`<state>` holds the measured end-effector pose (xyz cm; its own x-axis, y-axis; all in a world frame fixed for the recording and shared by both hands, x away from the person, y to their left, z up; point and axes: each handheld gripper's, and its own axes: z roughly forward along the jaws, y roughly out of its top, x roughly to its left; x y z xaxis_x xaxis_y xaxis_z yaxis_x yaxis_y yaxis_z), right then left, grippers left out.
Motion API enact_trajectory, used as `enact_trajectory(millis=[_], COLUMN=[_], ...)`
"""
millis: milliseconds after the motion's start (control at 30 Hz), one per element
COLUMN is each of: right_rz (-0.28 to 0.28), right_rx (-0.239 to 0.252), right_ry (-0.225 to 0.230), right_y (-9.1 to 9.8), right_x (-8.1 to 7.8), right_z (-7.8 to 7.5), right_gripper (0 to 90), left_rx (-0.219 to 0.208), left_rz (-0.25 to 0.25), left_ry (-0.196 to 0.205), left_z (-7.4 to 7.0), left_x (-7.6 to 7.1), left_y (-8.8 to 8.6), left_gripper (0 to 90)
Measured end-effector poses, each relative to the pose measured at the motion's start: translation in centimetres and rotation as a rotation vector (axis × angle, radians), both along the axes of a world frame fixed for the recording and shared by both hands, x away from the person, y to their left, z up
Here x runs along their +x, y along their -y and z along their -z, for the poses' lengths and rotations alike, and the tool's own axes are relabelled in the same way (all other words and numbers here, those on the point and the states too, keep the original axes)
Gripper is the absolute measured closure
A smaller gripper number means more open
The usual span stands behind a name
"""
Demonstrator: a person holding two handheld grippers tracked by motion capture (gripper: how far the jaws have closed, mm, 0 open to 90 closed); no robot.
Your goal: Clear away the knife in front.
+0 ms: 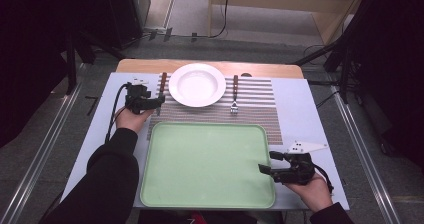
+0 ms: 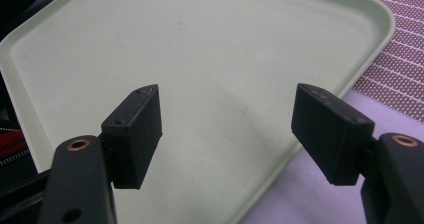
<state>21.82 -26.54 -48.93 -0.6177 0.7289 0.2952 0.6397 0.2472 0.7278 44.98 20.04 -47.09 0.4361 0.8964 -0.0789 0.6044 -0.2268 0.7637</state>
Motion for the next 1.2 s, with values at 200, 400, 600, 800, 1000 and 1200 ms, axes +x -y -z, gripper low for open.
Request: enact_trajectory(millis=[200,400,600,800,1000,1200], right_rz=[0.002,0.012,0.015,0.024,0.033,0.031], right_rx=[0.001,-0.002,0.000,-0.001,-0.002,-0.001], right_ry=[-0.001,-0.001,-0.001,-0.006,-0.014,-0.013], right_y=[0.0,-0.1,-0.1,0.0,0.1,0.1], right_x=[0.0,0.0,0.0,0.1,0.1,0.2], right_z=[0.0,0.1,0.1,0.1,0.1,0.1], right_gripper=[26.8,26.8,26.8,26.8,26.8,26.8], left_rx=[0.002,-0.006,0.002,-0.015,-0.033,0.012], left_rz=[-0.035,-0.064,-0.093,-0.122,-0.136,-0.148], left_ry=[-0.019,-0.010,-0.037,-0.035,-0.033,-0.033], left_z=[0.3,0.1,0.4,0.5,1.3,2.2], left_x=[1.5,2.4,3.7,4.5,5.0,5.2], left_y=[0.4,0.7,0.8,1.0,1.2,1.5], left_gripper=[34.4,34.5,34.5,34.5,34.6,39.4])
